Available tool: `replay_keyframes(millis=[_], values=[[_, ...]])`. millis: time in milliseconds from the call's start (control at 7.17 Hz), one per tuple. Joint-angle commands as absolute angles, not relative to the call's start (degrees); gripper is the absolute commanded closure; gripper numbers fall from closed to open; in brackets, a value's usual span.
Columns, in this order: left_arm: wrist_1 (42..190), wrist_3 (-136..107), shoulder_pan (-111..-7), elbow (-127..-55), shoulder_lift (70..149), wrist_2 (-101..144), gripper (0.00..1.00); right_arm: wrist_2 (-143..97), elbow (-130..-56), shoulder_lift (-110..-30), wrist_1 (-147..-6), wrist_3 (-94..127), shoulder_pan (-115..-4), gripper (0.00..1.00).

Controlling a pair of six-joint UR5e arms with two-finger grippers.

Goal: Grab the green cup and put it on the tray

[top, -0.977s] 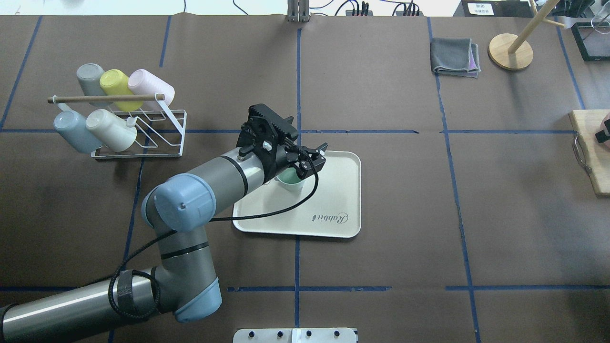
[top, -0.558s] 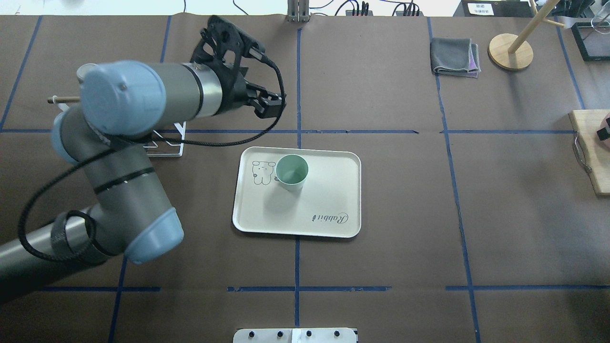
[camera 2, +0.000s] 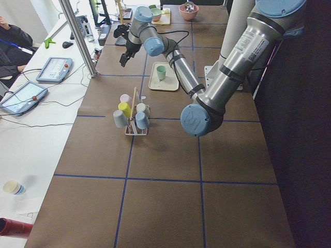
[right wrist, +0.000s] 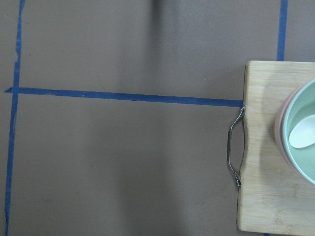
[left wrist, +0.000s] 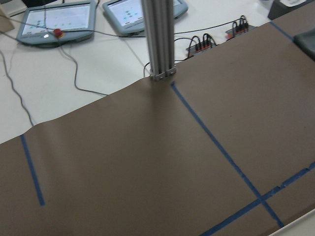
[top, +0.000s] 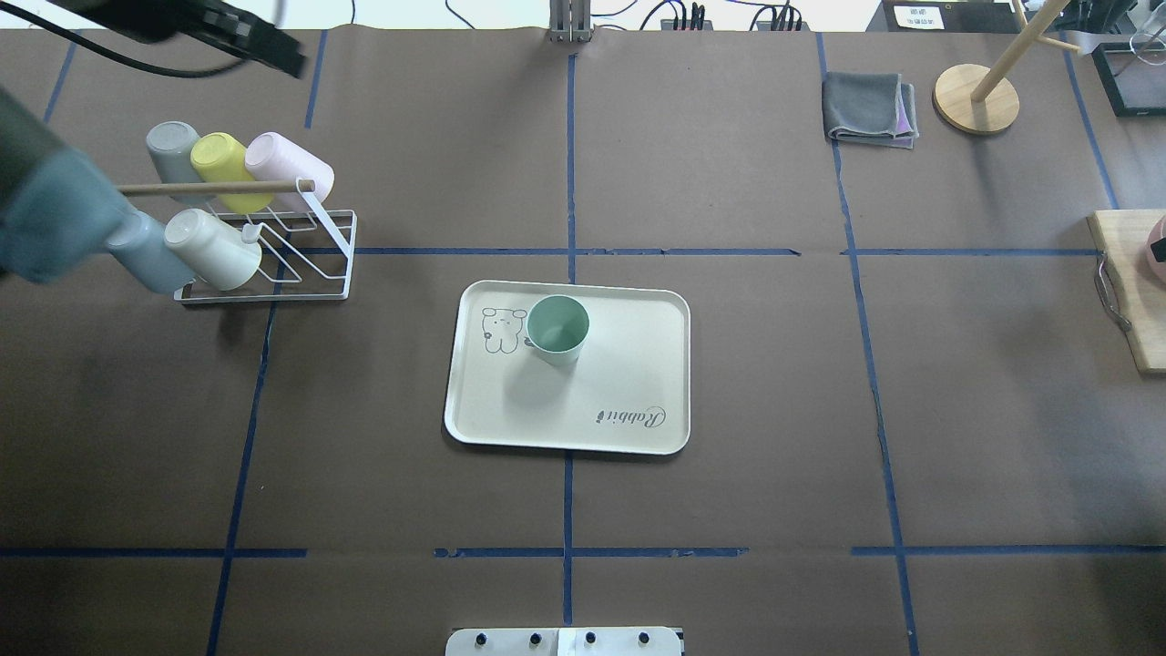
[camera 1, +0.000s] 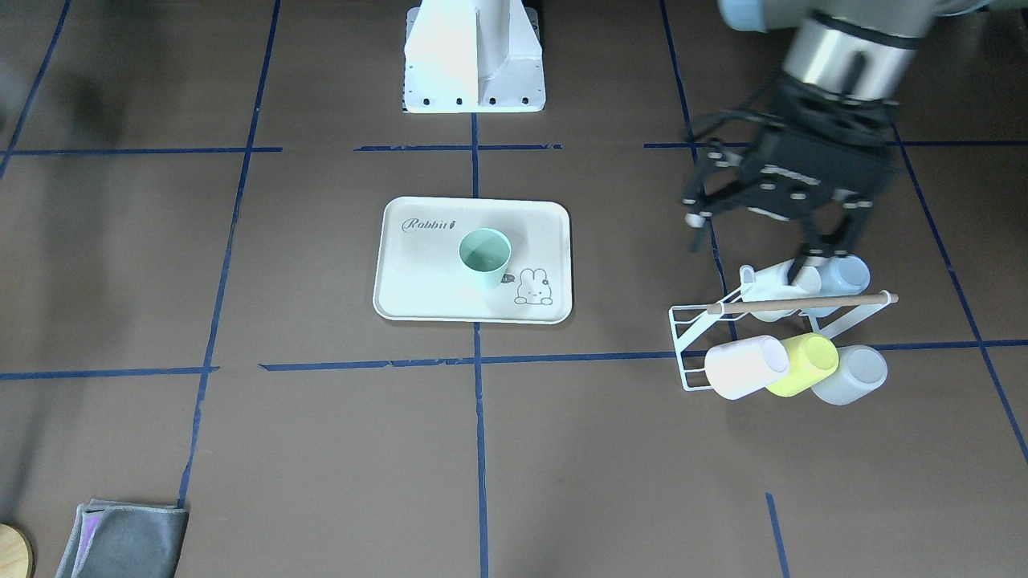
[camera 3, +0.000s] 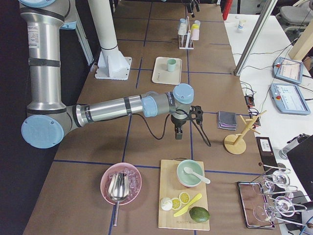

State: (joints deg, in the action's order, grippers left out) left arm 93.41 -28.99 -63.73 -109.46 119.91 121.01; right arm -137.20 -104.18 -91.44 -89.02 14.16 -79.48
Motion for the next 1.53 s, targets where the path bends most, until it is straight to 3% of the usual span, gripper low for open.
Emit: replay_keyframes(millis=[0, 279, 698, 977, 1395], values=[[90.81, -17.98, -76.68, -107.94, 109.21, 132.96, 0.01, -138.77, -104.06, -91.49, -89.12, 13.71, -81.73, 0.00], [86.24, -4.91, -83.29, -104.61, 100.94, 133.95, 0.00, -139.48, -103.89, -91.84, -89.03, 13.01, -83.92, 0.00], [78.92, -3.43, -86.31, -99.33, 94.61, 133.86, 0.00, -139.75, -103.80, -91.93, -89.12, 12.66, -84.90, 0.00], [79.28, 8.56, -86.48, -93.63, 94.13, 134.12, 0.00, -139.75, -102.23, -92.02, -89.12, 10.21, -85.25, 0.00], [80.33, 8.53, -86.57, -91.24, 92.38, 134.12, 0.00, -138.88, -101.25, -91.94, -88.60, 9.32, -85.69, 0.00]])
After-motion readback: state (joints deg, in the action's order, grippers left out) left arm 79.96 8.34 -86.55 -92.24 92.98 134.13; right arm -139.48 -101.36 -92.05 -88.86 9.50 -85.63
